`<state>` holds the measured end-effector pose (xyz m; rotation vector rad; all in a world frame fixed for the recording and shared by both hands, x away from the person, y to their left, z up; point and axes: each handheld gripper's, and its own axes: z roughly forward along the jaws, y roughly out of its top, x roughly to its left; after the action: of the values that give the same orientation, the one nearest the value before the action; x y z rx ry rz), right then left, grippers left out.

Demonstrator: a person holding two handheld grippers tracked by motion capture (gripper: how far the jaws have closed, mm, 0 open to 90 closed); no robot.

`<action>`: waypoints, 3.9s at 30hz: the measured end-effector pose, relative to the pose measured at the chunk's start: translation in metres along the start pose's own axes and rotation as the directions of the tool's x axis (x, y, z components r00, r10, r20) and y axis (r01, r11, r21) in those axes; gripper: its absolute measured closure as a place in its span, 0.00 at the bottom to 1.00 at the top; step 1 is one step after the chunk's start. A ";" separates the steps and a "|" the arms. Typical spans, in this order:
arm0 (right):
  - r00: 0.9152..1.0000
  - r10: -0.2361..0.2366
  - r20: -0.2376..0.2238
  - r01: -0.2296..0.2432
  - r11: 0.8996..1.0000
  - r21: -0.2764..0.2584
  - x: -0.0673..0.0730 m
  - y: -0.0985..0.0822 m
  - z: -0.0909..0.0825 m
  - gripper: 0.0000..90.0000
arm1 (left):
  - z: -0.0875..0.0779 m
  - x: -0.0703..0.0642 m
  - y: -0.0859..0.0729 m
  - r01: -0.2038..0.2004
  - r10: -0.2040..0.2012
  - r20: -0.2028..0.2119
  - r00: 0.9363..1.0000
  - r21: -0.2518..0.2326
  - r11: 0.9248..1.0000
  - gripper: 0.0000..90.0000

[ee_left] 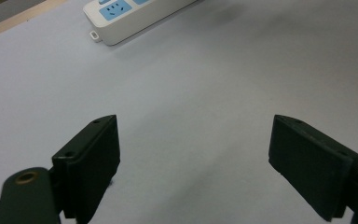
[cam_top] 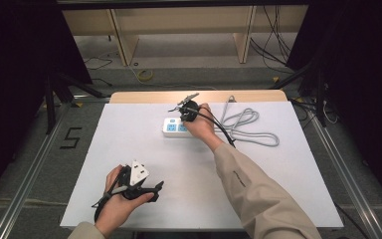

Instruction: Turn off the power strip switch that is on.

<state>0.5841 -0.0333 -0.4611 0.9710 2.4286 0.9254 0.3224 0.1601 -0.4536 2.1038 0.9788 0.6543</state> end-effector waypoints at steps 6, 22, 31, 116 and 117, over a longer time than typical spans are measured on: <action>1.000 0.001 -0.001 -0.001 1.000 0.001 0.000 0.000 0.000 1.00 | 0.000 0.000 0.000 -0.001 0.001 0.000 1.000 0.001 1.000 0.18; 1.000 0.006 0.000 -0.006 1.000 0.013 0.000 0.002 0.000 1.00 | 0.000 0.000 0.000 -0.001 0.001 0.002 1.000 0.000 1.000 0.18; 1.000 0.004 0.003 -0.004 1.000 0.012 0.000 0.002 0.001 1.00 | 0.000 0.000 0.000 -0.004 0.004 0.002 1.000 0.001 1.000 0.18; 1.000 0.012 0.019 -0.012 1.000 0.003 0.000 0.002 0.003 1.00 | -0.001 0.000 0.000 0.007 -0.007 -0.004 1.000 -0.007 1.000 0.18; 1.000 0.014 0.021 -0.014 1.000 0.003 0.001 0.002 0.003 1.00 | -0.001 0.000 0.000 0.007 -0.007 -0.004 1.000 -0.006 1.000 0.18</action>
<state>0.5860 -0.0305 -0.4616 0.9944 2.4098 0.9126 0.3218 0.1603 -0.4532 2.0932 0.9849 0.6575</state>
